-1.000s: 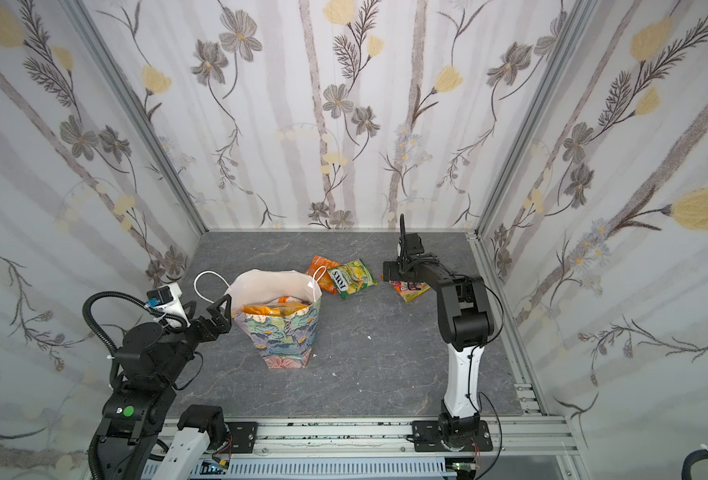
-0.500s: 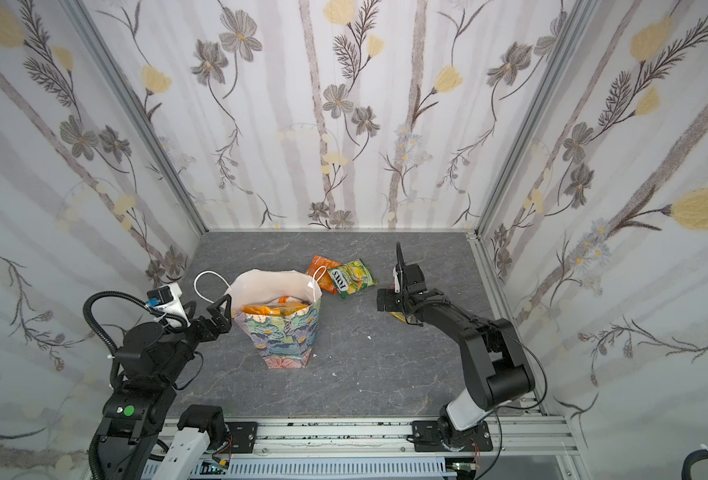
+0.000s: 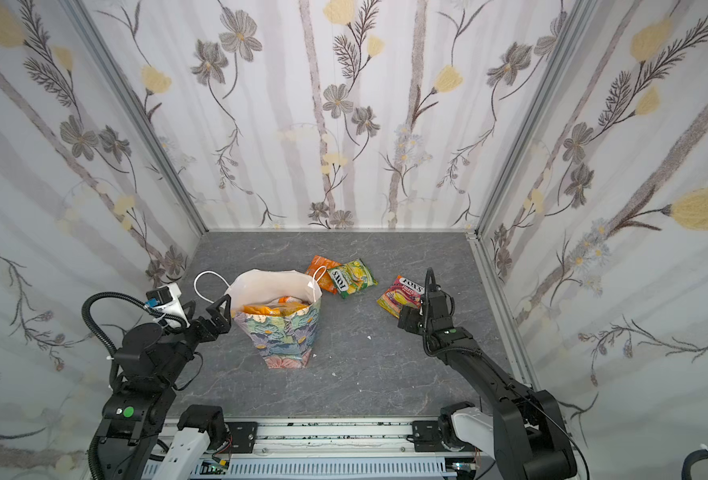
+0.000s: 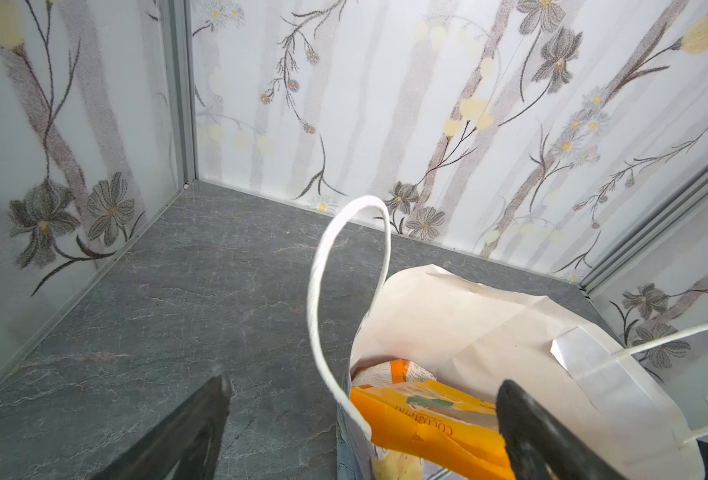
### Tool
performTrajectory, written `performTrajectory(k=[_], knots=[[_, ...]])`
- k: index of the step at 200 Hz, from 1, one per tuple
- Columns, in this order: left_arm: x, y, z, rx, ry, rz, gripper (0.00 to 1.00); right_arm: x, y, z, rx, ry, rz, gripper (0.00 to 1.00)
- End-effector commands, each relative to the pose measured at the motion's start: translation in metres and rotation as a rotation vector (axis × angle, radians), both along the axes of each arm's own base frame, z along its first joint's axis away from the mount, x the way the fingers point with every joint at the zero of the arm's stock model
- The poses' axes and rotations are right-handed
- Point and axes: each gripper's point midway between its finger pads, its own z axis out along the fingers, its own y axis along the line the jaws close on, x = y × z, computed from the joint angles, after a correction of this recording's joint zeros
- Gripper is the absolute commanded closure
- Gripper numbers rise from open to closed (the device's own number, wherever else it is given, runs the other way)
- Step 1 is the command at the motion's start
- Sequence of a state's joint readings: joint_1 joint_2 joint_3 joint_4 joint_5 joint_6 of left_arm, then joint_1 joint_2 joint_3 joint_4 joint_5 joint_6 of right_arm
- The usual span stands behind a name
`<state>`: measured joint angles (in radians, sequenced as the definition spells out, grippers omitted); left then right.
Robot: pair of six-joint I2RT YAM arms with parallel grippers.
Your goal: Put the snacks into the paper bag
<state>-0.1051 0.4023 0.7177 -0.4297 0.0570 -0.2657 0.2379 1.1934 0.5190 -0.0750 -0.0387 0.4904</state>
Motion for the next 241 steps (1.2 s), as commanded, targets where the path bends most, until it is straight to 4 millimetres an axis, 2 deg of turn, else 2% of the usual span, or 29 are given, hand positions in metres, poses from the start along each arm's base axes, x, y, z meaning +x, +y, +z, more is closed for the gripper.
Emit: performTrajectory(k=[1, 46, 121, 193, 241], knots=[[0.002, -0.001, 0.004, -0.007, -0.018, -0.003, 0.00, 0.012, 0.019, 0.001, 0.104, -0.027, 0.056, 0.20], [0.002, 0.000, 0.005, -0.007, -0.018, 0.003, 0.00, 0.024, 0.022, -0.012, 0.140, -0.027, 0.057, 0.29], [0.004, 0.000, 0.002, -0.006, -0.006, 0.005, 0.00, 0.025, 0.009, -0.027, 0.138, -0.004, 0.034, 0.32], [0.006, 0.000, 0.000, -0.004, 0.003, 0.005, 0.00, 0.035, 0.014, -0.035, 0.176, 0.002, 0.039, 0.34], [0.006, 0.000, 0.000, -0.003, 0.002, 0.006, 0.00, 0.039, 0.009, -0.042, 0.177, 0.011, 0.006, 0.44]])
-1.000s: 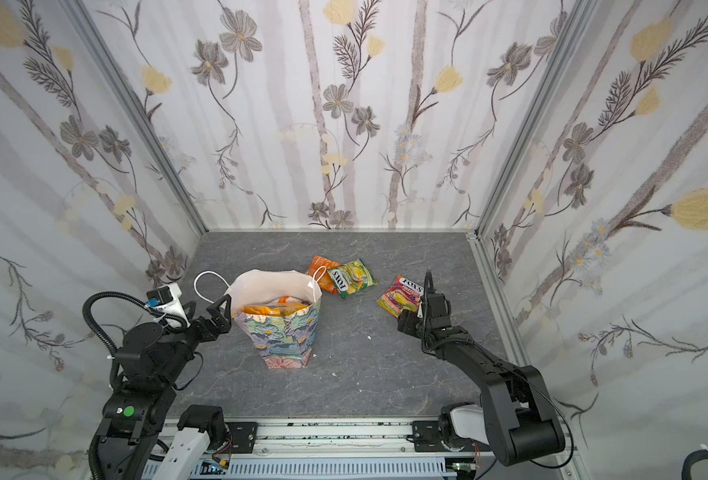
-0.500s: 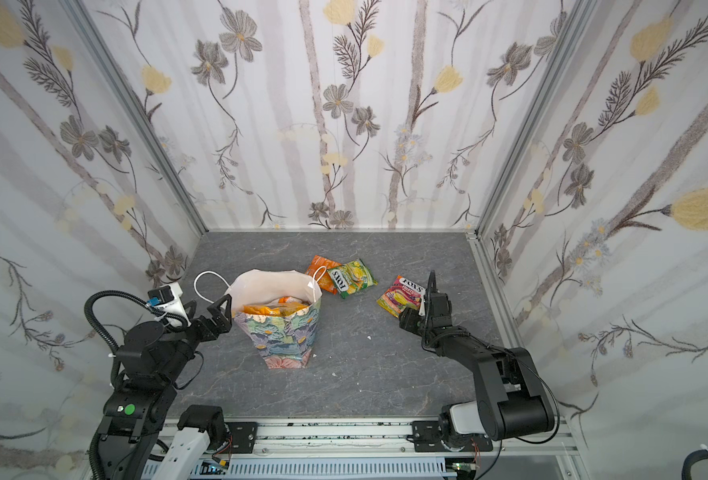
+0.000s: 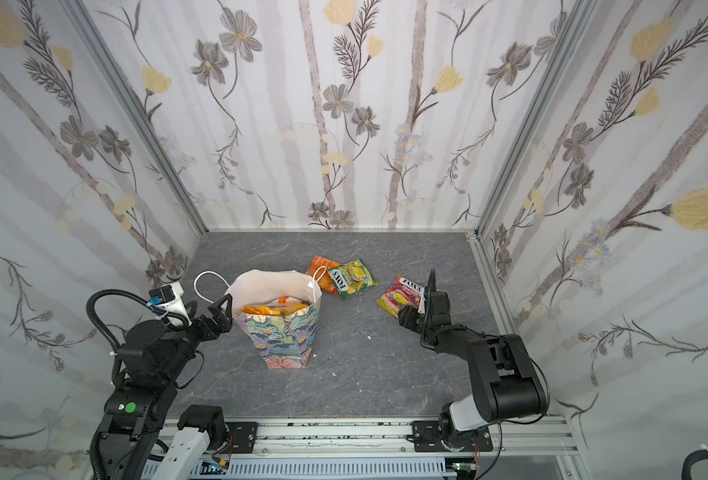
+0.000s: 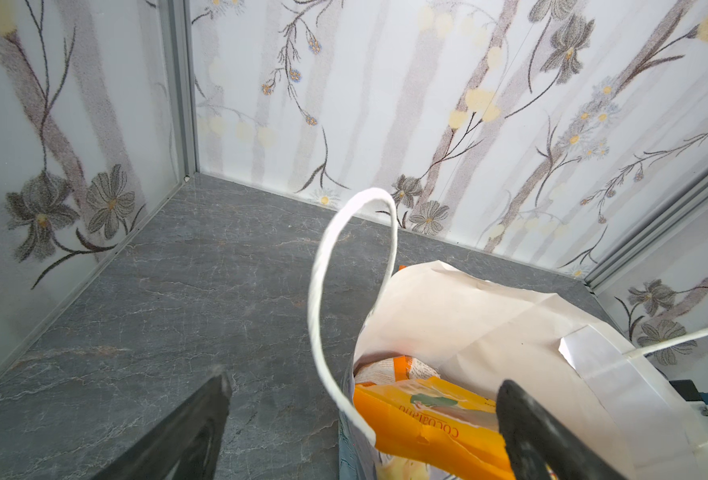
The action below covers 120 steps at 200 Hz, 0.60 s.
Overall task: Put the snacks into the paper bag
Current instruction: 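Close the right gripper on the edge of the Fox's Fruits packet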
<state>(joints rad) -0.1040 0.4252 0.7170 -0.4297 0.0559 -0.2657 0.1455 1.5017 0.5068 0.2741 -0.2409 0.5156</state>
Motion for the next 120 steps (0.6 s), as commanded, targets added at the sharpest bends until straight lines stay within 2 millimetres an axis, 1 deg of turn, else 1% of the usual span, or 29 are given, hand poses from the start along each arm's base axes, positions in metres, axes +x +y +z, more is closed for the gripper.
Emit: performTrajectory(k=[1, 16, 32, 52, 63, 73, 101, 120], knots=[[0.002, 0.000, 0.005, -0.006, -0.021, 0.003, 0.00, 0.002, -0.002, -0.002, 0.010, 0.006, -0.022, 0.45], [0.002, 0.000, 0.006, -0.006, -0.023, 0.003, 0.00, 0.002, -0.002, -0.005, 0.008, 0.017, -0.023, 0.51], [0.002, 0.000, 0.005, -0.007, -0.022, 0.001, 0.00, 0.001, -0.002, -0.007, 0.002, 0.025, -0.012, 0.62], [0.002, 0.000, 0.005, -0.007, -0.021, -0.001, 0.00, 0.000, -0.004, -0.007, -0.006, 0.025, -0.013, 0.86], [0.002, 0.000, 0.005, -0.007, -0.021, 0.001, 0.00, 0.001, -0.005, -0.004, -0.007, 0.016, -0.018, 0.95], [0.002, 0.000, 0.005, -0.007, -0.022, -0.001, 0.00, 0.002, -0.006, -0.002, -0.006, 0.010, -0.023, 1.00], [0.002, -0.001, 0.005, -0.008, -0.022, -0.003, 0.00, 0.003, -0.005, 0.007, 0.000, -0.016, -0.017, 1.00], [0.002, -0.001, 0.005, -0.007, -0.022, -0.004, 0.00, 0.003, -0.007, 0.013, -0.035, -0.023, -0.011, 1.00]])
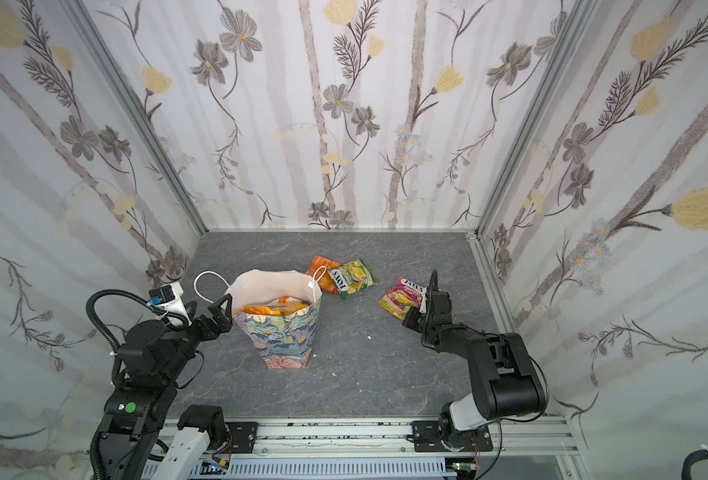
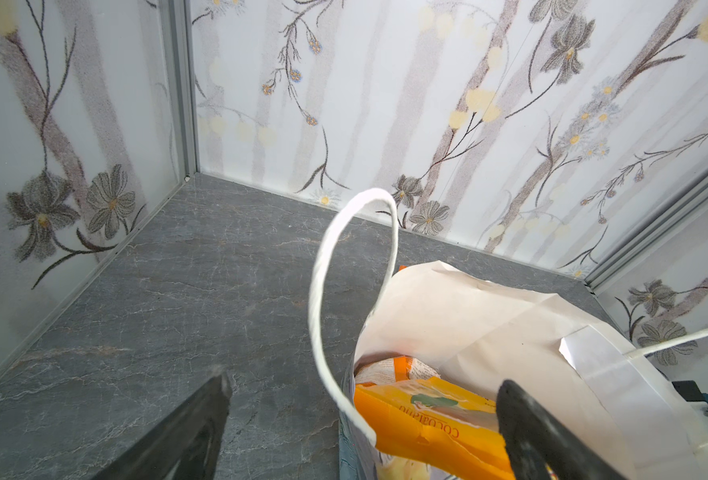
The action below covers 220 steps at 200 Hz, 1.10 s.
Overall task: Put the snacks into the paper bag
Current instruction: 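Close the right gripper on the edge of the Fox's Fruits packet, then lift the Fox's Fruits packet with the right gripper toward the bag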
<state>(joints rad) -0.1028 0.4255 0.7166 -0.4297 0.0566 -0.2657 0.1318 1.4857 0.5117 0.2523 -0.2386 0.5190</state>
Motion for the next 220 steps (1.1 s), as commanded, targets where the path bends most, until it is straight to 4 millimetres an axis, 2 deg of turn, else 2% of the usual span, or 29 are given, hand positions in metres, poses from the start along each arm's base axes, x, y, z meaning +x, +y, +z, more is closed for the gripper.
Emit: performTrajectory(k=[1, 25, 78, 97, 146, 155, 159, 177, 220], knots=[[0.002, -0.001, 0.006, -0.007, -0.023, -0.004, 0.00, 0.003, -0.002, 0.010, -0.036, -0.026, 0.008, 1.00], [0.002, -0.001, 0.005, -0.007, -0.022, -0.005, 0.00, 0.002, 0.000, 0.031, -0.032, -0.076, 0.021, 1.00], [0.001, -0.001, 0.006, -0.008, -0.027, -0.003, 0.00, 0.007, -0.003, 0.095, -0.068, -0.209, 0.019, 1.00], [0.001, 0.000, 0.006, -0.008, -0.026, -0.002, 0.00, 0.007, 0.000, 0.112, -0.065, -0.233, 0.032, 1.00], [0.001, 0.000, 0.006, -0.007, -0.026, -0.002, 0.00, 0.009, 0.014, 0.155, -0.060, -0.298, 0.080, 1.00], [0.000, 0.000, 0.007, -0.008, -0.028, 0.000, 0.00, 0.007, 0.018, 0.157, -0.060, -0.298, 0.090, 1.00], [0.000, 0.000, 0.007, -0.009, -0.031, -0.002, 0.00, 0.011, 0.021, 0.173, -0.058, -0.331, 0.094, 1.00], [0.000, 0.000, 0.007, -0.009, -0.029, -0.002, 0.00, 0.010, 0.029, 0.191, -0.063, -0.362, 0.110, 1.00], [0.000, -0.001, 0.007, -0.009, -0.029, -0.004, 0.00, 0.006, 0.048, 0.220, -0.078, -0.409, 0.146, 1.00]])
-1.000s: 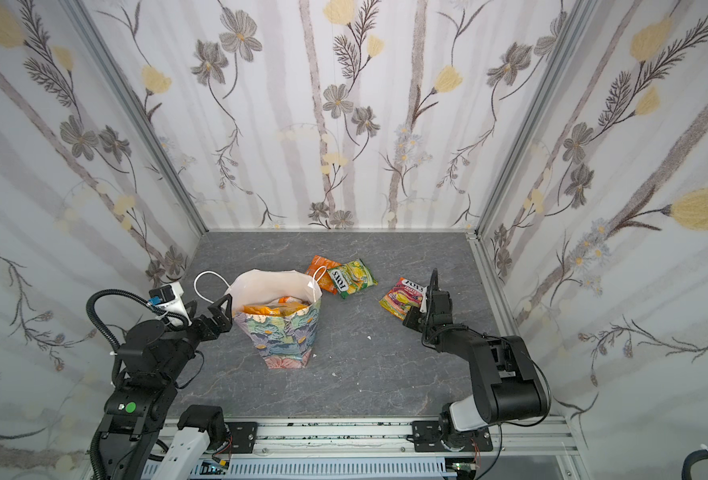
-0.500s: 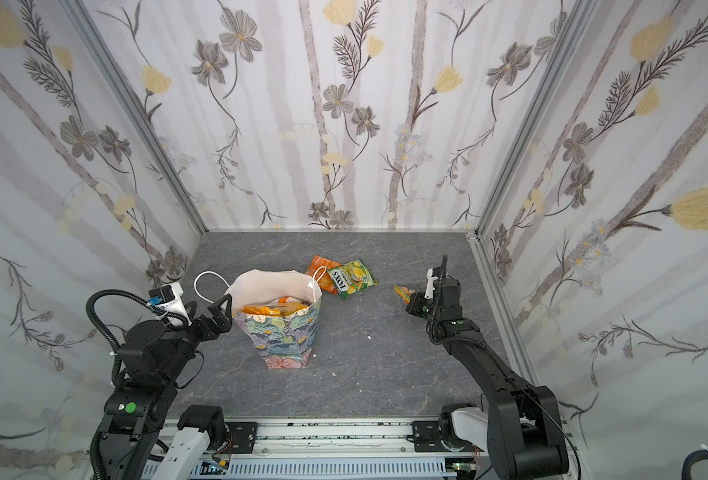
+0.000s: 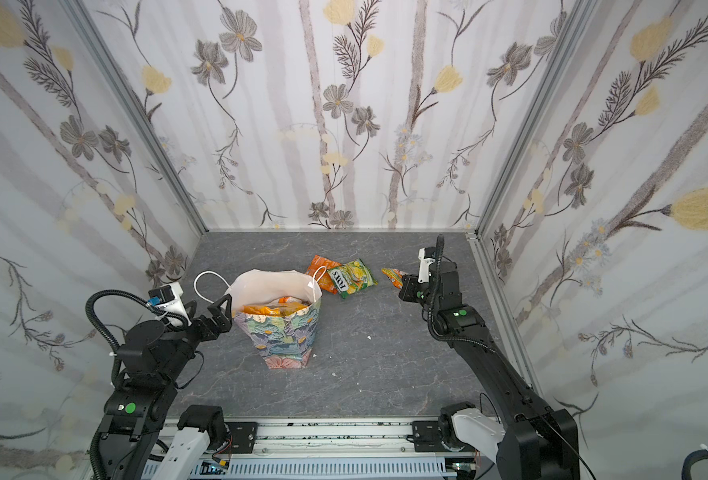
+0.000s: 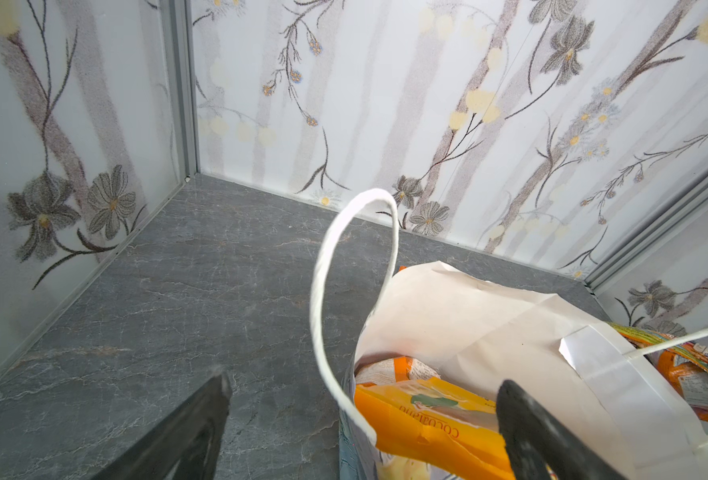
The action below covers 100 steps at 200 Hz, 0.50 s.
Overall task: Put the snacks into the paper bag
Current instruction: 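Lift the Fox's Fruits packet with the right gripper toward the bag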
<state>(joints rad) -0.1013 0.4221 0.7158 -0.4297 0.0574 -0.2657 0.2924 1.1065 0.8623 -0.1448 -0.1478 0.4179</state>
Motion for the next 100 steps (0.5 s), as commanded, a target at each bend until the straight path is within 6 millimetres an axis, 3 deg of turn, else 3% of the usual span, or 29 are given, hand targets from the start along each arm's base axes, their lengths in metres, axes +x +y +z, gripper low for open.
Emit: performTrajectory(k=[1, 100], knots=[[0.001, -0.001, 0.006, -0.009, -0.025, -0.005, 0.00, 0.001, 0.003, 0.017, -0.017, -0.040, -0.002, 1.00], [0.002, -0.002, 0.005, -0.007, -0.022, -0.009, 0.00, -0.006, 0.060, 0.097, -0.039, -0.214, 0.139, 1.00]])
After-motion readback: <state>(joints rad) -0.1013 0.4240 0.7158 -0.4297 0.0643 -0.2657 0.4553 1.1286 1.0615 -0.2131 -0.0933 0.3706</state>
